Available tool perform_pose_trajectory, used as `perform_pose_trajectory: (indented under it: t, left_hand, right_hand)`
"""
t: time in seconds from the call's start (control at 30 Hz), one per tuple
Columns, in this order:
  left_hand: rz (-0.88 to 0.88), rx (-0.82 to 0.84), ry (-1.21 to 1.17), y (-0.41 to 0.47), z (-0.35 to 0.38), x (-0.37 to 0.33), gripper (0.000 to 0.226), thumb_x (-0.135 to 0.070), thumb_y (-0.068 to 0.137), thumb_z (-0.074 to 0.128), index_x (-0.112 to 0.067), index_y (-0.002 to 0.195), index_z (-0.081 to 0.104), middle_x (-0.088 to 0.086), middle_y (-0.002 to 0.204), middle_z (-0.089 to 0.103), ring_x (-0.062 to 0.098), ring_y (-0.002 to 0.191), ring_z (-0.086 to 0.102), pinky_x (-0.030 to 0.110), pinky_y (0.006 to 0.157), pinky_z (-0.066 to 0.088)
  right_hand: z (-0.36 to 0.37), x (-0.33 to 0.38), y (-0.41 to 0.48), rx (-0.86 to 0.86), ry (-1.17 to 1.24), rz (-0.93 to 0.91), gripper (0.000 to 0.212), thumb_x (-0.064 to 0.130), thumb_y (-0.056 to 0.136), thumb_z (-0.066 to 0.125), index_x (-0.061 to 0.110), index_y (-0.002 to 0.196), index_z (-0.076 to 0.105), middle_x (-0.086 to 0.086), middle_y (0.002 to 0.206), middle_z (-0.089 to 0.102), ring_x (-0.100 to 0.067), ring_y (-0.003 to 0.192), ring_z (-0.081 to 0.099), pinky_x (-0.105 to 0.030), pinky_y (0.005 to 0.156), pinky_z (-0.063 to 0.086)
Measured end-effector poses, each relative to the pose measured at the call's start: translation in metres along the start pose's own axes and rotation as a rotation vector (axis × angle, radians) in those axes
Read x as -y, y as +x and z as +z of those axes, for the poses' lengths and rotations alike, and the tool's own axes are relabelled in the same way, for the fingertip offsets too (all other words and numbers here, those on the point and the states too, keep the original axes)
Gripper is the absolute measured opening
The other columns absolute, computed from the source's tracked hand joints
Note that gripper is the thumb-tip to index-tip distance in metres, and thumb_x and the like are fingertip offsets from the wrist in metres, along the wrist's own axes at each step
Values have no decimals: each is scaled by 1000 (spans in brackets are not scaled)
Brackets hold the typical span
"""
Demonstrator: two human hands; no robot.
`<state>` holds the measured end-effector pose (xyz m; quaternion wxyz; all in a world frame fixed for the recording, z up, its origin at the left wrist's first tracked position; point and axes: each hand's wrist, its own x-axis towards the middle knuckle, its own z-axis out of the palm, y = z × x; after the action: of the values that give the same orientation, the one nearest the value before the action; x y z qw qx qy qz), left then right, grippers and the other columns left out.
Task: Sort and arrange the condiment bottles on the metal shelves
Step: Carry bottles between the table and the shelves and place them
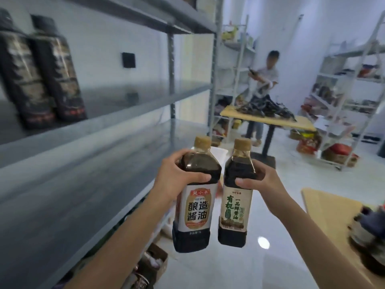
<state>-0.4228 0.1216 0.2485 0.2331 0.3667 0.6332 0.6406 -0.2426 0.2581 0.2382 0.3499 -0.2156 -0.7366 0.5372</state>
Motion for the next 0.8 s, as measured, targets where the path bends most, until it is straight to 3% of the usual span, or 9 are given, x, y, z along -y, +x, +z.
perform_pose_trajectory:
  t: [0.2, 0.3, 0.4, 0.53, 0.7, 0.8]
  left_hand:
    - [83, -238, 78, 63, 10, -14, 67, -9, 45, 91, -28, 105, 68, -4, 97, 73, 17, 88, 70, 42, 80, 58]
    - [106, -373, 82, 89, 13, -30, 68, -4, 47, 89, -27, 107, 66, -5, 97, 72, 13, 88, 69, 39, 80, 58]
    - [154, -488, 98, 113, 12, -49, 69, -1, 48, 89, -25, 109, 66, -4, 97, 72, 12, 87, 70, 33, 76, 58]
    - [223, -618, 116, 132, 1, -79, 68, 5, 50, 85, -22, 110, 66, -1, 98, 72, 10, 85, 70, 22, 67, 55]
    - [339, -769, 254, 149, -30, -124, 68, -2, 51, 85, -39, 102, 60, -10, 106, 68, 5, 95, 65, 27, 78, 56]
    - [431, -834, 365, 158, -53, -149, 66, -2, 52, 86, -38, 102, 61, -14, 105, 67, 3, 98, 64, 26, 81, 55]
  right_hand:
    - [-9, -9, 112, 228, 47, -138, 58, 35, 47, 80, 20, 101, 69, -1, 97, 73, -15, 92, 68, -30, 79, 48]
    - [-9, -3, 167, 327, 70, -199, 61, 37, 45, 81, 19, 102, 68, 2, 97, 73, -11, 91, 68, -25, 77, 49]
    - [-4, 5, 221, 445, 82, -262, 58, 28, 49, 85, 18, 103, 67, 1, 97, 73, -13, 93, 68, -33, 85, 49]
    - [19, 28, 279, 547, 119, -359, 57, 23, 50, 89, 17, 103, 67, 3, 96, 73, -12, 93, 68, -35, 87, 47]
    - [59, 72, 331, 671, 218, -502, 55, 17, 54, 86, 12, 104, 64, 0, 94, 72, -14, 91, 68, -28, 80, 51]
    - [87, 100, 355, 700, 270, -604, 55, 15, 57, 81, 8, 107, 61, -4, 97, 70, -15, 90, 66, -27, 82, 53]
